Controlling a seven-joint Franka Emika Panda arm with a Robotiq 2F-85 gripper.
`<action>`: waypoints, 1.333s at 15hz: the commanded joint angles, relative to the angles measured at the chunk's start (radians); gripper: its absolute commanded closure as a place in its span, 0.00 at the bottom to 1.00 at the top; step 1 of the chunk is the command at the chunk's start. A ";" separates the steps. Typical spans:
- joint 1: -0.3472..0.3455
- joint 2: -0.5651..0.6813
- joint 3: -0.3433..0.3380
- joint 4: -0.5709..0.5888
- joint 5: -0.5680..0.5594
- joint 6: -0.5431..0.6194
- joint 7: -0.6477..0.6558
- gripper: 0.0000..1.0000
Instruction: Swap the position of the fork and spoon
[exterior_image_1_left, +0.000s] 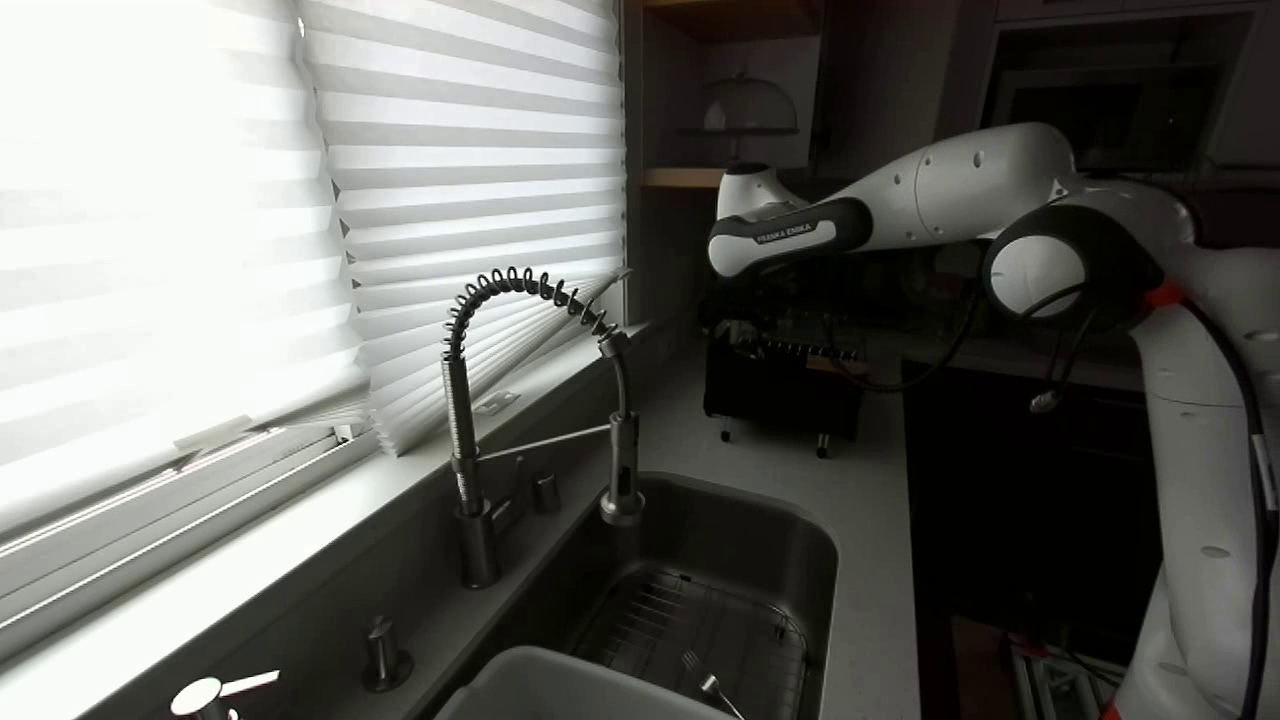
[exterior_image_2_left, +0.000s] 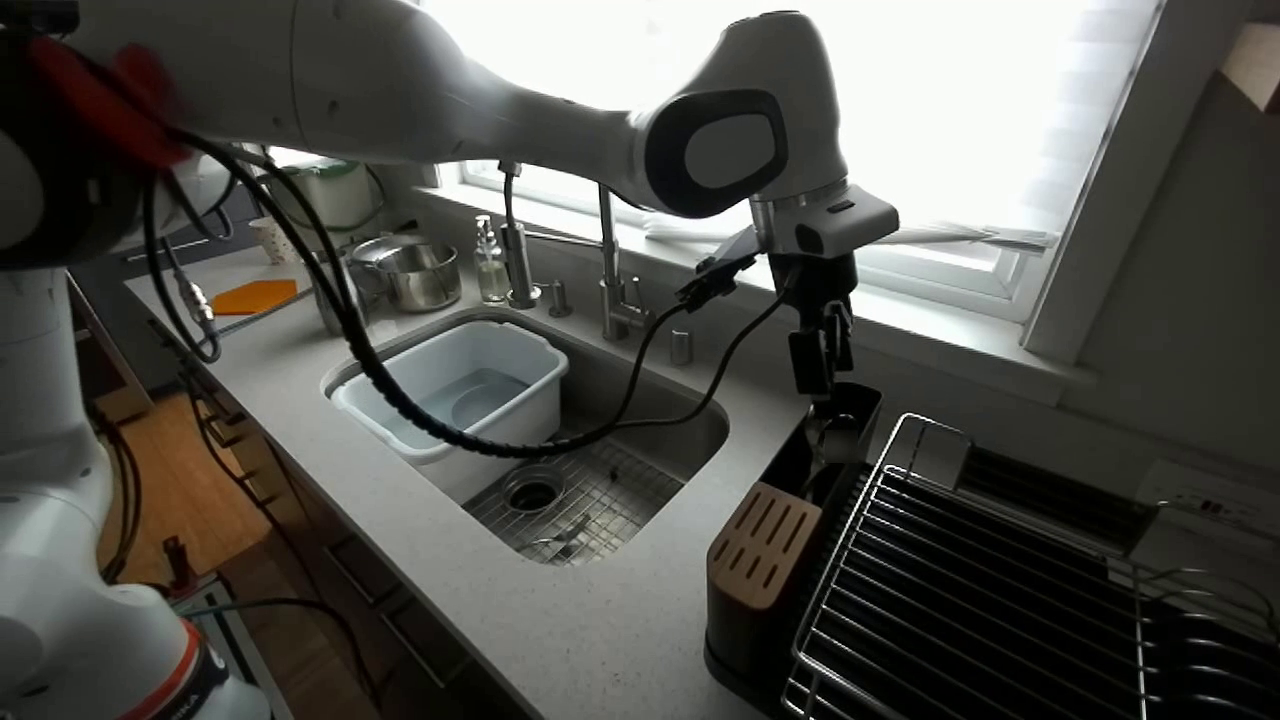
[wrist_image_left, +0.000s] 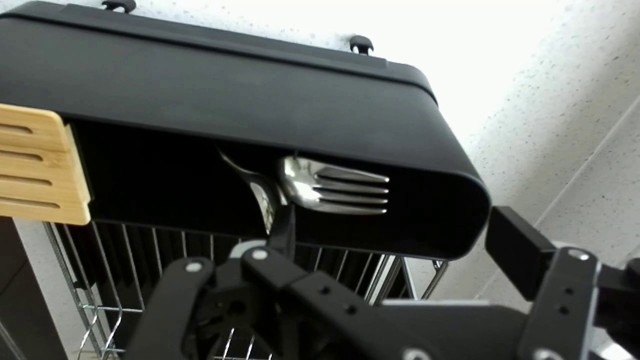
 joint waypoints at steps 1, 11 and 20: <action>-0.002 0.066 -0.011 0.096 0.029 -0.092 0.023 0.26; -0.013 0.138 -0.024 0.222 0.007 -0.244 0.046 0.96; -0.014 0.149 -0.023 0.270 0.001 -0.315 0.029 1.00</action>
